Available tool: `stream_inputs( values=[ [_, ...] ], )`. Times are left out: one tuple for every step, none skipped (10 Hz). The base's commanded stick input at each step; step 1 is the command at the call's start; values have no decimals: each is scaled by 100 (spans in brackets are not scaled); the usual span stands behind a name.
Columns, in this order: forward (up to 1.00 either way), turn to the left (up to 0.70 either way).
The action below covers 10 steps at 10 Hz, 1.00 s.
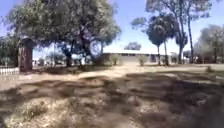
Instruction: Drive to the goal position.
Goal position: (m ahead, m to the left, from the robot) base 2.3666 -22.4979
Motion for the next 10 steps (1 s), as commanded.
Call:
stream_inputs(
  values=[
    [70, 0],
    [70, 0],
    [70, 0],
    [70, 0],
    [70, 0],
    [70, 0],
    [70, 0],
    [70, -8],
    [70, -33],
    [70, -35]
  ],
)
